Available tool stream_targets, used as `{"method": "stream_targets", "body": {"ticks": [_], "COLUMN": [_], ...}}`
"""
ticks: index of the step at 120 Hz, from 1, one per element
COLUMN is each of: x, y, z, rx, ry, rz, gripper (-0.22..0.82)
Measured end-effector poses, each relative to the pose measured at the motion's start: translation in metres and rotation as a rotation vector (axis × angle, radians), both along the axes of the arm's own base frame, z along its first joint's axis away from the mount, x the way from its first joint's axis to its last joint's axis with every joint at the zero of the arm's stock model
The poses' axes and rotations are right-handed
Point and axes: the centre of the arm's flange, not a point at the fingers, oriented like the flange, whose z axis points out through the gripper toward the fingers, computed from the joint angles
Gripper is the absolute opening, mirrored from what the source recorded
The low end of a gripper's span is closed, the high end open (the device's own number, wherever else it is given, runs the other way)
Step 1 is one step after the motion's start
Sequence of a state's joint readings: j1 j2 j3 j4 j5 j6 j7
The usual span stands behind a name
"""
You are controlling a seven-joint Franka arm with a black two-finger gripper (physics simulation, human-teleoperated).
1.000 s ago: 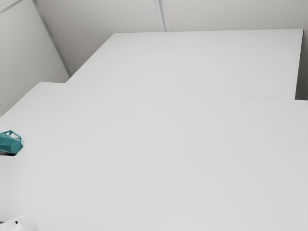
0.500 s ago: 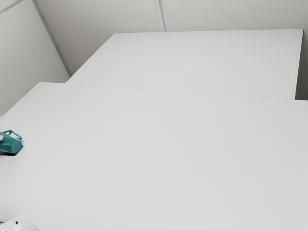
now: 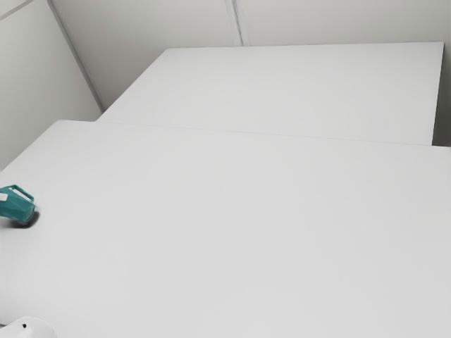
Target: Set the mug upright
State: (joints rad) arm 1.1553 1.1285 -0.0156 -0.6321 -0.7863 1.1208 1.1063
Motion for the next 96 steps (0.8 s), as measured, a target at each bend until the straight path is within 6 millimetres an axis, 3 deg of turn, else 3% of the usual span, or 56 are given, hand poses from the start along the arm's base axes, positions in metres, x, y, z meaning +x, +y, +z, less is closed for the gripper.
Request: {"method": "stream_targets", "body": {"ticks": [24, 40, 52, 63, 96], "x": [0.001, 0.030, 0.044, 0.062, 0.105], "y": [-0.012, -0.047, -0.087, -0.136, -0.265], "z": [0.030, 0.071, 0.100, 0.127, 0.138], "rx": [-0.018, 0.011, 0.047, 0.137, 0.384], "ry": [0.013, 0.062, 0.141, 0.214, 0.292], "rz": [-0.024, -0.095, -0.137, -0.185, -0.263], "gripper": [-0.18, -0.18, -0.18, -0.18, -0.18]}}
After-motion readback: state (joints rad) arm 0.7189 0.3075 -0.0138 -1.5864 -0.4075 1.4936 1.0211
